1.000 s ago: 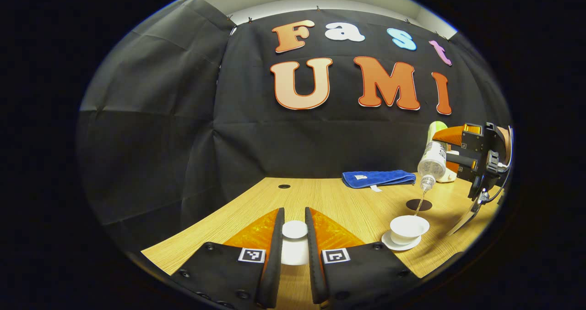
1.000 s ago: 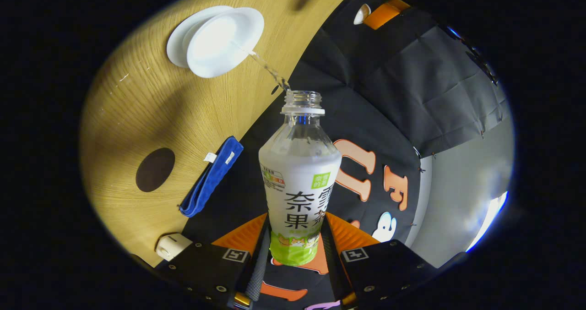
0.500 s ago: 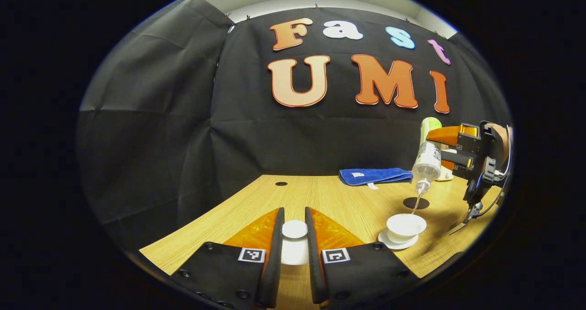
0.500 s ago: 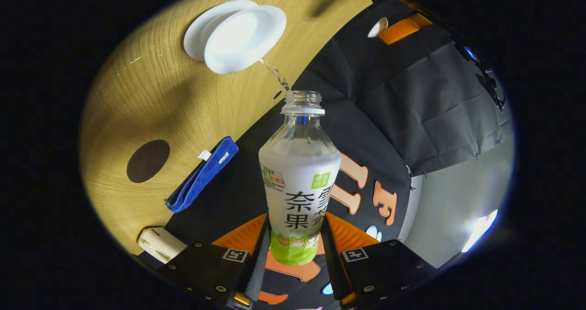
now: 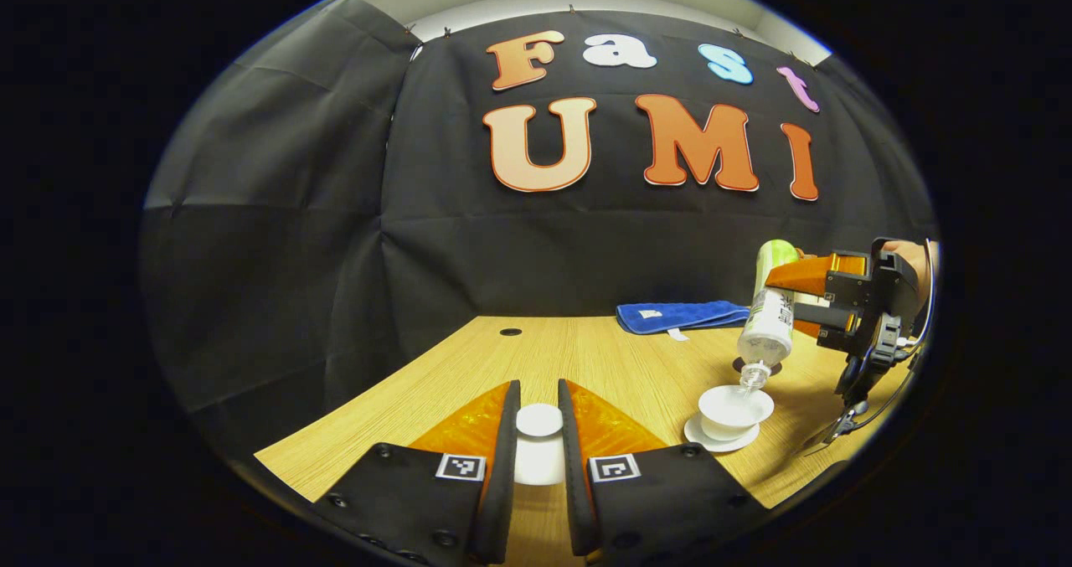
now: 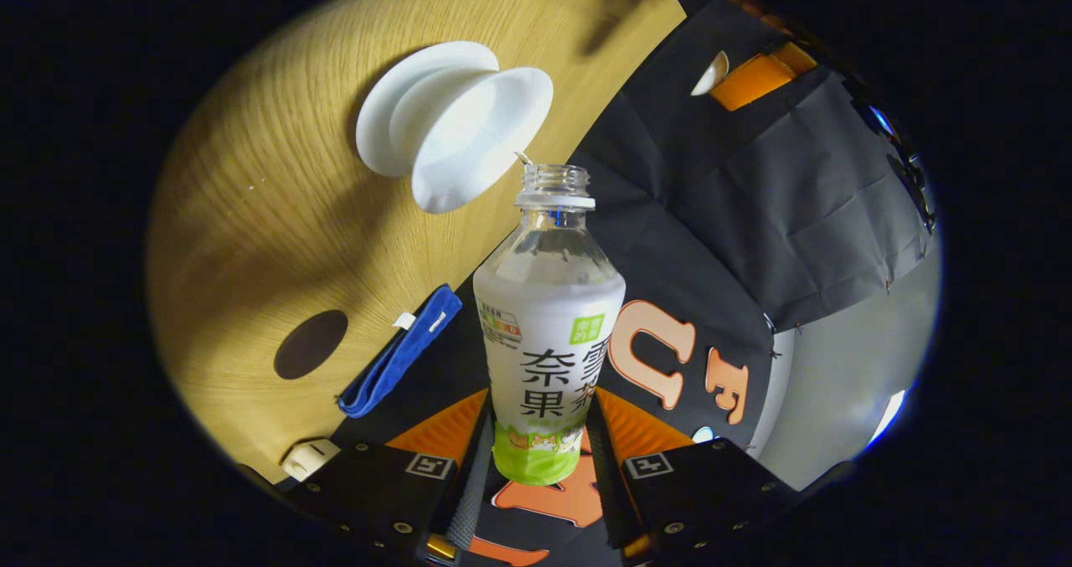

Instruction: Open the teacup lid with one hand, grasp the water bottle and pour water into the teacup with the other hand; after pouring, place the water bottle on the coaster and then close the teacup lid.

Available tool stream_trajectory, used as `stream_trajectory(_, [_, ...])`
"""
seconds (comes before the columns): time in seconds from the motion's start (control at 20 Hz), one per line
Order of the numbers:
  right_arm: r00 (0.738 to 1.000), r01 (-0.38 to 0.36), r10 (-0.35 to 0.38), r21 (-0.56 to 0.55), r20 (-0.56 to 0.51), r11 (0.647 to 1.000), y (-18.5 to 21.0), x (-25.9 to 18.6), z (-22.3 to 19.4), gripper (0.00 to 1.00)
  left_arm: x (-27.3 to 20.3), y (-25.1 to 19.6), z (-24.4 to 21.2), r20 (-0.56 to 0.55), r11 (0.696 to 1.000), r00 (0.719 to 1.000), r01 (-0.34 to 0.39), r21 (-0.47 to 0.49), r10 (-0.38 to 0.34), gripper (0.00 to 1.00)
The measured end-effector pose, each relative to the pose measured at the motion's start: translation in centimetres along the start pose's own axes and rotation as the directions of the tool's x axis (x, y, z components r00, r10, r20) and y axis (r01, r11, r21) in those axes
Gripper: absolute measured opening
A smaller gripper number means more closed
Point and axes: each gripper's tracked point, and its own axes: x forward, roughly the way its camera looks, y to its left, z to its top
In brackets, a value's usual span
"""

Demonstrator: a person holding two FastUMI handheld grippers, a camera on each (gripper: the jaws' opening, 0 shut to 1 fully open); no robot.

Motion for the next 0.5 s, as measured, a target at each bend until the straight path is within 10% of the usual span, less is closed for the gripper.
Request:
stream_trajectory(0.3, [0.989, -0.124, 0.148, 0.436, -0.022, 0.891, 2.8, -1.4, -0.1, 0.6, 0.3, -2.3, -0.3, -0.016, 0.999, 0.999, 0.035, -0.006, -0.035, 0.31])
stream_trajectory(0.5, [0.977, -0.127, 0.213, 0.734, -0.025, 0.667, 3.7, -1.4, -0.6, 0.6, 0.7, -3.6, 0.4, -0.008, 0.998, 0.998, 0.055, -0.013, -0.055, 0.31])
